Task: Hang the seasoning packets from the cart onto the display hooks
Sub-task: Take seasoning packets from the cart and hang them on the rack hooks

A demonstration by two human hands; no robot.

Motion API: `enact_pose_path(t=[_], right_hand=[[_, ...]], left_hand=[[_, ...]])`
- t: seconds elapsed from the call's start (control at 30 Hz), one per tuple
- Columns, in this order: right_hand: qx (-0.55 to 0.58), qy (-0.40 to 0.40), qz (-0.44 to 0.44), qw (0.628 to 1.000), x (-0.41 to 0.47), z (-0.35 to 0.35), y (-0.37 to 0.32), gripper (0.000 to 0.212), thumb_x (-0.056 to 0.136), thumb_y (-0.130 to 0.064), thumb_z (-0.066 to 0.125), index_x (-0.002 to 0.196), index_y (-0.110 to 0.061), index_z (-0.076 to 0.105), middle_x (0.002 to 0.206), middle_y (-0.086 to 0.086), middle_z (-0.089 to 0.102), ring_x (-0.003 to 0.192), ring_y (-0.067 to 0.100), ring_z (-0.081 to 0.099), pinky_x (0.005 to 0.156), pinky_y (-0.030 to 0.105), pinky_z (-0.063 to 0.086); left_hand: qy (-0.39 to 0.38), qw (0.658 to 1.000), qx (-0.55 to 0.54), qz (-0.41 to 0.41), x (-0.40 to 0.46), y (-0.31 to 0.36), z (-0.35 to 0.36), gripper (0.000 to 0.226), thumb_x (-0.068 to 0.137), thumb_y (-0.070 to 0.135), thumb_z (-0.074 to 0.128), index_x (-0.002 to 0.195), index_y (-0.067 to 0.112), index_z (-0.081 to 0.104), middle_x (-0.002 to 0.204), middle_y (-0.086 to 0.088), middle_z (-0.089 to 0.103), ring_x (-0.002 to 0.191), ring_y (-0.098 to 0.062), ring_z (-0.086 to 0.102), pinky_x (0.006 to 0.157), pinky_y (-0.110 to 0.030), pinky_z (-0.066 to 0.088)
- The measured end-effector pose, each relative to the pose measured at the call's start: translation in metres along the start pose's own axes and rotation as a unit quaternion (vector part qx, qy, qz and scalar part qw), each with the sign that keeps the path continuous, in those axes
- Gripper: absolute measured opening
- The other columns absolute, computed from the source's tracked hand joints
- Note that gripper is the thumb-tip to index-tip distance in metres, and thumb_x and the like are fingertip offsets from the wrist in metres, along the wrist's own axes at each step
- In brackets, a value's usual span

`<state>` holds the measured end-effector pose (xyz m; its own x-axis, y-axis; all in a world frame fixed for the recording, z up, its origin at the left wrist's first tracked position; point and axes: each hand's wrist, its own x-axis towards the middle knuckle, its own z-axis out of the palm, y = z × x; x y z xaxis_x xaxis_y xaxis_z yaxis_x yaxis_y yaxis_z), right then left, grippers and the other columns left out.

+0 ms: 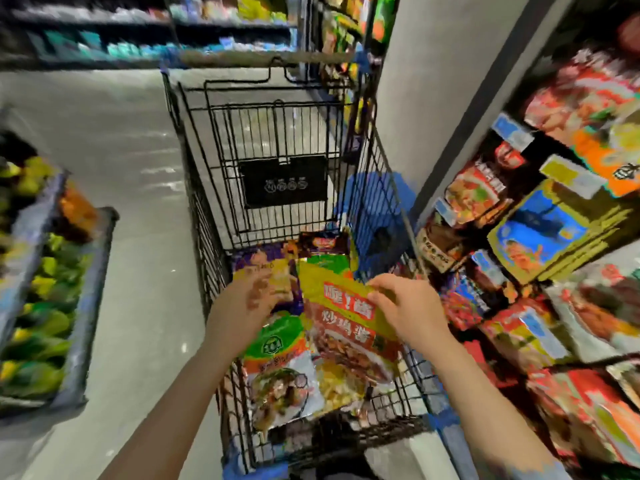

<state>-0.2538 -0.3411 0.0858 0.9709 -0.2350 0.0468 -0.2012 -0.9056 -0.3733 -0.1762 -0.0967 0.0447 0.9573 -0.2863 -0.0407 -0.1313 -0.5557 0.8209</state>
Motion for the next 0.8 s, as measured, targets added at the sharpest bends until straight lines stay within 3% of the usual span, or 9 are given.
enact_pose_path(t=[0.1, 0.2, 0.33, 0.43, 0.5, 0.57, 0.67, 0.73, 0.8], right_hand=[[-0.019, -0.076, 0.000, 0.997, 0.022, 0.030, 0.017, 0.026, 0.092, -0.031, 0.056, 0.115, -0.026, 0.066, 0.111, 0.001, 0.070, 0.104, 0.026, 0.062, 0.082, 0.034, 0.046], [-0.033, -0.114, -0.025, 0.993, 0.038, 0.044, 0.029, 0.026, 0.094, -0.031, 0.051, 0.115, -0.024, 0.065, 0.110, 0.005, 0.069, 0.104, 0.027, 0.062, 0.083, 0.031, 0.042], [-0.019, -0.117, 0.007, 0.993, 0.063, 0.059, 0.052, 0.021, 0.082, -0.028, 0.064, 0.099, -0.019, 0.074, 0.087, 0.015, 0.071, 0.079, 0.034, 0.068, 0.069, 0.035, 0.050], [0.002, -0.098, -0.002, 0.995, 0.082, 0.056, 0.054, 0.011, 0.063, -0.011, 0.071, 0.063, -0.021, 0.070, 0.052, 0.006, 0.063, 0.042, 0.024, 0.059, 0.049, 0.030, 0.049], [-0.029, -0.097, -0.009, 0.995, 0.091, 0.064, 0.068, 0.021, 0.063, -0.004, 0.078, 0.064, -0.017, 0.062, 0.050, 0.011, 0.059, 0.044, 0.025, 0.058, 0.070, 0.040, 0.049], [-0.115, -0.135, -0.014, 0.984, 0.096, 0.073, 0.081, 0.027, 0.059, -0.018, 0.086, 0.073, -0.018, 0.064, 0.045, 0.009, 0.054, 0.044, 0.026, 0.057, 0.084, 0.043, 0.038], [-0.216, -0.149, -0.089, 0.961, 0.096, 0.087, 0.103, 0.005, 0.076, -0.021, 0.064, 0.076, -0.022, 0.060, 0.045, -0.001, 0.051, 0.044, 0.019, 0.053, 0.092, 0.040, 0.038], [-0.231, -0.108, -0.130, 0.958, 0.096, 0.092, 0.110, 0.015, 0.084, -0.021, 0.047, 0.074, -0.022, 0.058, 0.042, -0.005, 0.047, 0.040, 0.016, 0.049, 0.091, 0.038, 0.042], [-0.218, -0.075, -0.131, 0.964, 0.096, 0.092, 0.114, 0.013, 0.083, -0.016, 0.052, 0.071, -0.019, 0.057, 0.039, -0.006, 0.043, 0.035, 0.013, 0.045, 0.088, 0.037, 0.045]], left_hand=[[-0.035, 0.996, 0.038, -0.078, 0.008, -0.032, 0.026, 0.041, 0.085, 0.030, 0.068, 0.124, 0.023, 0.060, 0.120, -0.003, 0.064, 0.106, -0.022, 0.060, 0.091, -0.039, 0.049], [-0.078, 0.981, 0.100, -0.149, 0.028, -0.047, 0.062, 0.042, 0.091, 0.029, 0.062, 0.131, 0.020, 0.055, 0.123, -0.005, 0.062, 0.110, -0.023, 0.058, 0.086, -0.031, 0.045], [-0.104, 0.966, 0.104, -0.214, 0.055, -0.074, 0.104, 0.040, 0.091, 0.025, 0.062, 0.129, 0.017, 0.055, 0.127, -0.005, 0.060, 0.115, -0.024, 0.057, 0.088, -0.030, 0.045], [-0.109, 0.960, 0.107, -0.237, 0.073, -0.099, 0.123, 0.040, 0.087, 0.019, 0.066, 0.126, 0.015, 0.058, 0.123, -0.006, 0.063, 0.111, -0.026, 0.059, 0.089, -0.035, 0.047], [-0.117, 0.956, 0.116, -0.241, 0.087, -0.116, 0.135, 0.039, 0.088, 0.019, 0.065, 0.126, 0.016, 0.057, 0.123, -0.005, 0.061, 0.113, -0.027, 0.058, 0.090, -0.035, 0.044], [-0.130, 0.954, 0.134, -0.233, 0.101, -0.139, 0.148, 0.039, 0.088, 0.025, 0.064, 0.126, 0.021, 0.058, 0.125, -0.003, 0.059, 0.115, -0.027, 0.058, 0.091, -0.035, 0.045], [-0.152, 0.950, 0.160, -0.222, 0.119, -0.175, 0.166, 0.034, 0.092, 0.021, 0.058, 0.126, 0.016, 0.060, 0.123, -0.011, 0.062, 0.110, -0.033, 0.060, 0.088, -0.038, 0.046], [-0.195, 0.944, 0.180, -0.194, 0.127, -0.204, 0.178, 0.029, 0.092, 0.023, 0.050, 0.120, 0.025, 0.057, 0.115, -0.013, 0.065, 0.101, -0.035, 0.063, 0.082, -0.042, 0.052], [-0.227, 0.926, 0.247, -0.172, 0.127, -0.242, 0.193, 0.033, 0.086, 0.023, 0.054, 0.117, 0.031, 0.056, 0.114, -0.007, 0.065, 0.101, -0.032, 0.063, 0.080, -0.043, 0.054]])
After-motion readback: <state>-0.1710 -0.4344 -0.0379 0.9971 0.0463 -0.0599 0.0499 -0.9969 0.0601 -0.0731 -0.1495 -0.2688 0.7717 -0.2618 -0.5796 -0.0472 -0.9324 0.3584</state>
